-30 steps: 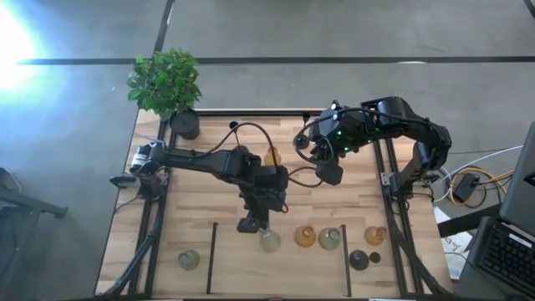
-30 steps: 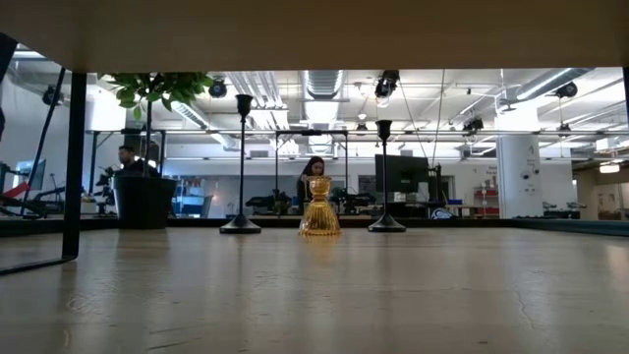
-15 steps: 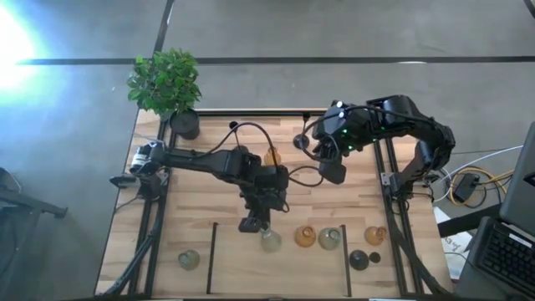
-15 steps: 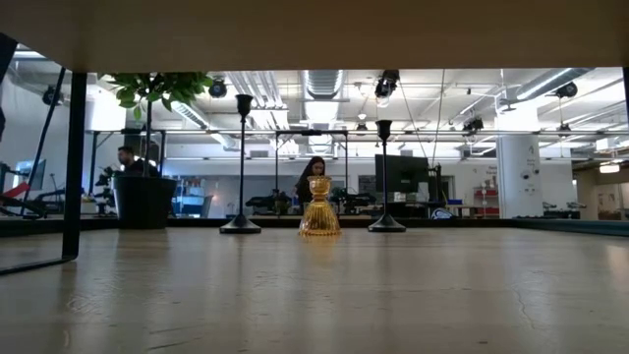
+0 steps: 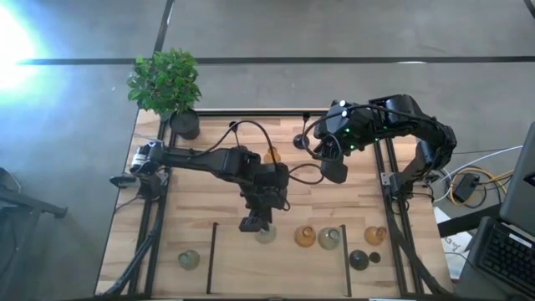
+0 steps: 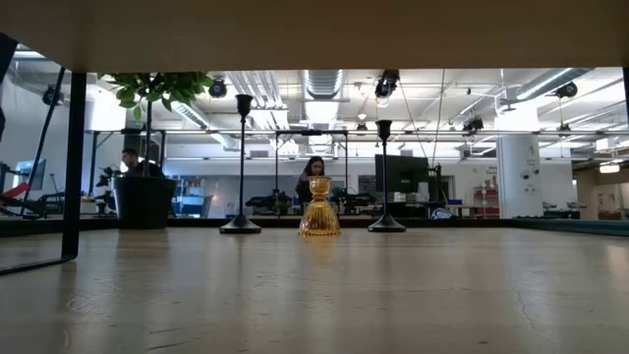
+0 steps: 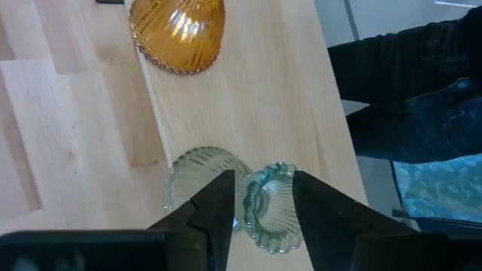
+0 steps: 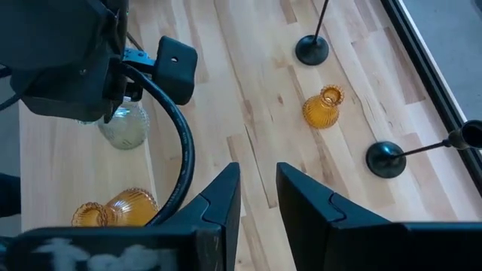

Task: Pick & Place candle stick holders
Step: Put the top green glass candle holder on the shelf

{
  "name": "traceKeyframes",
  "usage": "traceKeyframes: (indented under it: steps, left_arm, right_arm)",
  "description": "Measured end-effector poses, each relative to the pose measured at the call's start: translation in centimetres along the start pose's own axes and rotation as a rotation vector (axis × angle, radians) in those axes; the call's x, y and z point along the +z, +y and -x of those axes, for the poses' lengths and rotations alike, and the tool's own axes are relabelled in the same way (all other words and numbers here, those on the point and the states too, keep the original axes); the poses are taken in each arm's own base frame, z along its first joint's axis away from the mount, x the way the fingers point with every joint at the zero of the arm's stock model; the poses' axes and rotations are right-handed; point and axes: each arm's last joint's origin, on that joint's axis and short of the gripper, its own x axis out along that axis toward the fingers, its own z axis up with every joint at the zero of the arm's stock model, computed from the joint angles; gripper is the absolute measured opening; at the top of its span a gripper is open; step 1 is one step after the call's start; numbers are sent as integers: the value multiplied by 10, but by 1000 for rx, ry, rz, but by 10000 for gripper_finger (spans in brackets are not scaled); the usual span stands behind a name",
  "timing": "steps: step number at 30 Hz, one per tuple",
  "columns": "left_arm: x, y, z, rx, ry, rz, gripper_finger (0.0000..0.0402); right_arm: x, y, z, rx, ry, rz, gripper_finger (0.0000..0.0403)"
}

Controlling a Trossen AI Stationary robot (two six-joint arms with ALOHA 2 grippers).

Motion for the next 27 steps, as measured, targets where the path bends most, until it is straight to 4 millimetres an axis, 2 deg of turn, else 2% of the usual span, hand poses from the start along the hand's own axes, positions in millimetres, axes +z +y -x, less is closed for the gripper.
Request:
traceKeyframes:
  steps: [3,6,10,13,18,21,24,27]
  left_arm:
    - [1,-3,3,-42,-4,-3,138]
    - [7,-10,14,-63,-44,-30,138]
    - [13,-24,38,-58,-118,-100,138]
    - [9,-33,59,-18,-127,-121,138]
    - [-23,-48,94,294,-19,-68,138]
    - [-42,-57,103,359,-11,-35,138]
    - [-60,-61,101,350,-31,1,137]
    - [-80,-57,87,351,-46,29,127]
  right_arm:
    - [0,0,0,0,0,0,88]
    - [0,0,0,0,0,0,88]
    - [0,0,0,1,-3,0,82]
    - [0,0,0,1,0,-3,78]
    - [-1,4,0,8,2,7,79]
    - [-2,5,-1,9,9,12,82]
    - [-3,5,-4,5,22,13,80]
    - [-3,5,-6,2,30,17,74]
